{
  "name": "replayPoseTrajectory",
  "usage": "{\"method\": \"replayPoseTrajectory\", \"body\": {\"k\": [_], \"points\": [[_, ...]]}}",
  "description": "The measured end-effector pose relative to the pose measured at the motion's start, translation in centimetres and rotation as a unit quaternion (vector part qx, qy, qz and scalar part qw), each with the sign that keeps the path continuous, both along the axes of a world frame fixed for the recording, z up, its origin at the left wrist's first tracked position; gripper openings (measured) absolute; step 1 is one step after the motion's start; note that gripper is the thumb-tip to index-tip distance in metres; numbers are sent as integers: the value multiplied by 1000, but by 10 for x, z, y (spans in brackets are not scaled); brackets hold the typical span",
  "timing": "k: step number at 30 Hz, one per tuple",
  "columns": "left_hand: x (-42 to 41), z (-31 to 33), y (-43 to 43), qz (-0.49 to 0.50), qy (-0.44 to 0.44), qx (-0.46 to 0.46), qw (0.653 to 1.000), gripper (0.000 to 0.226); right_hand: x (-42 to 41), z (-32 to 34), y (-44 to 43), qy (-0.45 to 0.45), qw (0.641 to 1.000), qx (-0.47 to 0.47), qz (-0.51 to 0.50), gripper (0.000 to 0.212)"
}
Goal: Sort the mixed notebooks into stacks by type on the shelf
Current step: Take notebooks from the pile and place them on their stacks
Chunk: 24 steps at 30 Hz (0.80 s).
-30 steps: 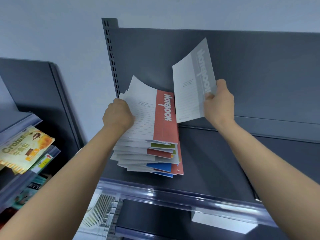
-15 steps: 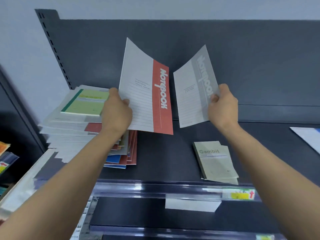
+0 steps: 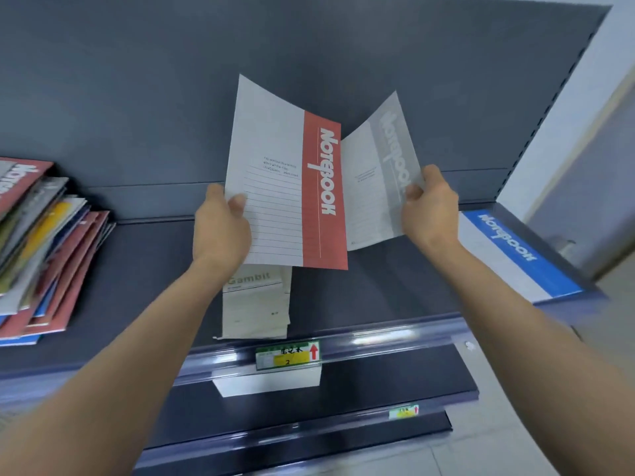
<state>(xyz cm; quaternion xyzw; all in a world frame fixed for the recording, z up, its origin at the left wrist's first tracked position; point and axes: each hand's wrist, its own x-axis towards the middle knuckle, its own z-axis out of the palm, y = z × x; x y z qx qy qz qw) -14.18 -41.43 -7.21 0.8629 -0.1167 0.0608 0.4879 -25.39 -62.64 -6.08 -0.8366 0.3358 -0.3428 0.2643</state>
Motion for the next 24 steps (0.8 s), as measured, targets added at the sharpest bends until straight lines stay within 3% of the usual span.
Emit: {"method": "replayPoseTrajectory", "body": {"k": [15, 24], "points": [[-2, -5, -58, -65, 40, -16, 997, 16, -38, -3, -45, -1, 998, -4, -65, 7], [0, -9, -47, -35, 46, -18, 998, 16, -27, -20, -48, 35, 998, 22, -37, 7]]}}
